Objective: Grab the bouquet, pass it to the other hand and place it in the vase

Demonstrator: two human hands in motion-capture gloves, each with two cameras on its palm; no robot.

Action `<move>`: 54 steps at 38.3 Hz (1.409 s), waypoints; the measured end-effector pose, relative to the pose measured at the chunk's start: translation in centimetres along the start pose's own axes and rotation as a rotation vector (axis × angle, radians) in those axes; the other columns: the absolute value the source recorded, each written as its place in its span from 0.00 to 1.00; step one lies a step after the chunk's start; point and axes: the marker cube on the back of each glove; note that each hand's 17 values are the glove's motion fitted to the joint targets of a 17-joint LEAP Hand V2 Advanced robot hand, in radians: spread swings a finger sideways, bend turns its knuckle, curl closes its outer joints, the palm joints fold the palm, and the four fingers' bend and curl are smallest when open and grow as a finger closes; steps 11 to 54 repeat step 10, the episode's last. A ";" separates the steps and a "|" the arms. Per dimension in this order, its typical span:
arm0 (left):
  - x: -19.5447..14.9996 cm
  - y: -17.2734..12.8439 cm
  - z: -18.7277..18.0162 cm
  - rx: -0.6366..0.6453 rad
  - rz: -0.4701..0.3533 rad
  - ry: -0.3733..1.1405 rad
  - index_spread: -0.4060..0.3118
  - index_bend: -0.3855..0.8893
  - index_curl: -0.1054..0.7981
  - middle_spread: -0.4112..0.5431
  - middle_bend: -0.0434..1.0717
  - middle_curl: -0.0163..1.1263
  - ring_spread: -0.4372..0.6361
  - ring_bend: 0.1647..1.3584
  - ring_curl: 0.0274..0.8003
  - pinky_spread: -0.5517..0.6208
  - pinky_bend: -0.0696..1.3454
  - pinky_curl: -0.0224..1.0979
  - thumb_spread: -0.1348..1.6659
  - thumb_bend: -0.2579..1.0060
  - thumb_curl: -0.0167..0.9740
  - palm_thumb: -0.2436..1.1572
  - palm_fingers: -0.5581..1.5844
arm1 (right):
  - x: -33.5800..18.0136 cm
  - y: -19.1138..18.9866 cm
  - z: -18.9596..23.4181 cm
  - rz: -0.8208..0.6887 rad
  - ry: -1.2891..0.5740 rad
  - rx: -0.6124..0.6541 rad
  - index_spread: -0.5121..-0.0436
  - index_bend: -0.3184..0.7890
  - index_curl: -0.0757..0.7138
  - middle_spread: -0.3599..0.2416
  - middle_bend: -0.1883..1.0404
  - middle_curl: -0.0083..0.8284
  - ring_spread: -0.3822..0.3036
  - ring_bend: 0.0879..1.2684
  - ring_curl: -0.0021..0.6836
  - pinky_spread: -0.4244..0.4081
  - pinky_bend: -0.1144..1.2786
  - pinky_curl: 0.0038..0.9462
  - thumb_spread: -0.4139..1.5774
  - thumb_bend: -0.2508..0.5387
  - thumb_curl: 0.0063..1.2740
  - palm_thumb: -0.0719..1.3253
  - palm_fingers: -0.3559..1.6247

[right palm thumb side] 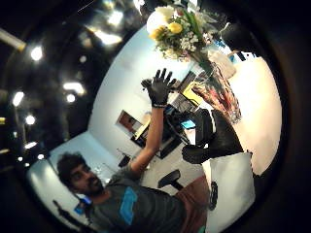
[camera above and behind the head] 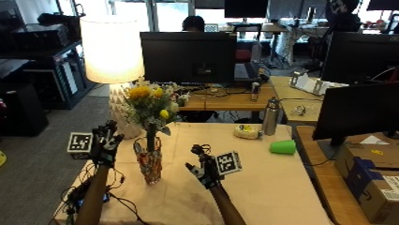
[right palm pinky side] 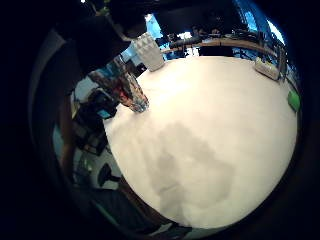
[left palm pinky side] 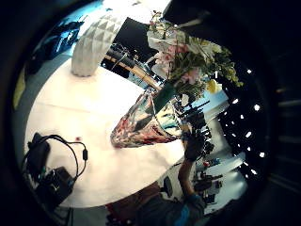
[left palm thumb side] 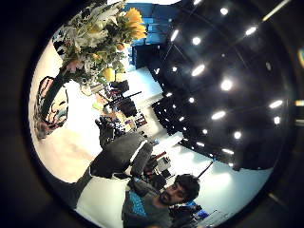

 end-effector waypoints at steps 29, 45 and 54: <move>0.2 0.1 0.1 0.003 -0.018 -0.016 0.58 0.39 0.35 0.60 0.25 0.33 0.73 0.43 0.34 0.87 0.40 0.32 0.53 0.18 0.35 0.32 0.32 | 0.1 -0.2 -0.1 -0.039 0.019 0.003 0.41 0.43 0.57 0.42 0.29 0.45 0.62 0.10 0.55 0.92 0.32 0.39 0.75 0.29 0.37 0.68 0.51; 0.2 0.1 0.1 0.003 -0.018 -0.016 0.58 0.39 0.35 0.60 0.25 0.33 0.73 0.43 0.34 0.87 0.40 0.32 0.53 0.18 0.35 0.32 0.32 | 0.1 -0.2 -0.1 -0.039 0.019 0.003 0.41 0.43 0.57 0.42 0.29 0.45 0.62 0.10 0.55 0.92 0.32 0.39 0.75 0.29 0.37 0.68 0.51; 0.2 0.1 0.1 0.003 -0.018 -0.016 0.58 0.39 0.35 0.60 0.25 0.33 0.73 0.43 0.34 0.87 0.40 0.32 0.53 0.18 0.35 0.32 0.32 | 0.1 -0.2 -0.1 -0.039 0.019 0.003 0.41 0.43 0.57 0.42 0.29 0.45 0.62 0.10 0.55 0.92 0.32 0.39 0.75 0.29 0.37 0.68 0.51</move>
